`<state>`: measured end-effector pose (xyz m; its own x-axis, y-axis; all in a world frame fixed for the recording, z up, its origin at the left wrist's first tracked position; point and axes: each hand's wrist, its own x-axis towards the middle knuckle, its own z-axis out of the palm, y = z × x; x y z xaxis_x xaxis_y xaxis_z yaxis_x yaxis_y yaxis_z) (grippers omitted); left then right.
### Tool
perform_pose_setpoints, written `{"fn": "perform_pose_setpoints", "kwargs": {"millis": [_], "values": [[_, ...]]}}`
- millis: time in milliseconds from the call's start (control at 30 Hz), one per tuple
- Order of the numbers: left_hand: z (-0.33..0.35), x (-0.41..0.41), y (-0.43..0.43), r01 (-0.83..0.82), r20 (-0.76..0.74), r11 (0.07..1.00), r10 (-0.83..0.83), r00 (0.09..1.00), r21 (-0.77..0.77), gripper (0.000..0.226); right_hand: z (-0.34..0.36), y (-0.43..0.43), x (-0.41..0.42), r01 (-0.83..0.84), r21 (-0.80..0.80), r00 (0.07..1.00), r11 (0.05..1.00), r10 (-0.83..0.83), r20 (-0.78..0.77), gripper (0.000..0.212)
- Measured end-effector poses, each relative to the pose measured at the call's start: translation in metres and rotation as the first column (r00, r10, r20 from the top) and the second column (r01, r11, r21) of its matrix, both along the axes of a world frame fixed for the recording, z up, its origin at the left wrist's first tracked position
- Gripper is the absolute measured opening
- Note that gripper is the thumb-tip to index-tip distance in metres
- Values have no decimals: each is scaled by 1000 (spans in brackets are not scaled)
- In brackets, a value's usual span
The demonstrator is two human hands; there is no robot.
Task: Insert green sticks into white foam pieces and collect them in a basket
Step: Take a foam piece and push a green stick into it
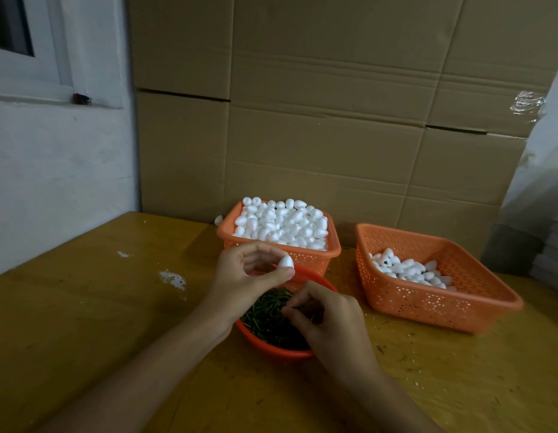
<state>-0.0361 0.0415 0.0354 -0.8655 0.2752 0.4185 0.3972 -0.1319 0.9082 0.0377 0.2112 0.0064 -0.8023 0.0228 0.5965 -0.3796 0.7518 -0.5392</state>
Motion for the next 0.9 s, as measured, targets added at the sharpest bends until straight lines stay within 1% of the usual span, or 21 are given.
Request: {"fn": "perform_pose_setpoints", "kwargs": {"millis": [133, 400, 633, 767, 900], "values": [[0, 0, -1, -9, 17, 1000, 9, 1000, 7, 20, 0, 0, 1, -14, -23, 1000, 1000, 14, -13, 21], [3, 0, -1, 33, 38, 999, -34, 999, 33, 26, 0, -3, 3, -63, -153, 997, 986, 56, -45, 22], [4, 3, -1, 80, -11, 997, -79, 997, 6, 18, 1, -5, 5, -69, -220, 997, 973, 60, -49, 13], [6, 3, -2, 96, -11, 995, -96, 995, -6, 19, 3, -5, 6, -55, -241, 998, 969, 45, -45, 12], [4, 1, -2, 86, 15, 996, -86, 996, 3, 16, 3, -7, 7, -40, -305, 997, 951, 19, -73, 13]]}}
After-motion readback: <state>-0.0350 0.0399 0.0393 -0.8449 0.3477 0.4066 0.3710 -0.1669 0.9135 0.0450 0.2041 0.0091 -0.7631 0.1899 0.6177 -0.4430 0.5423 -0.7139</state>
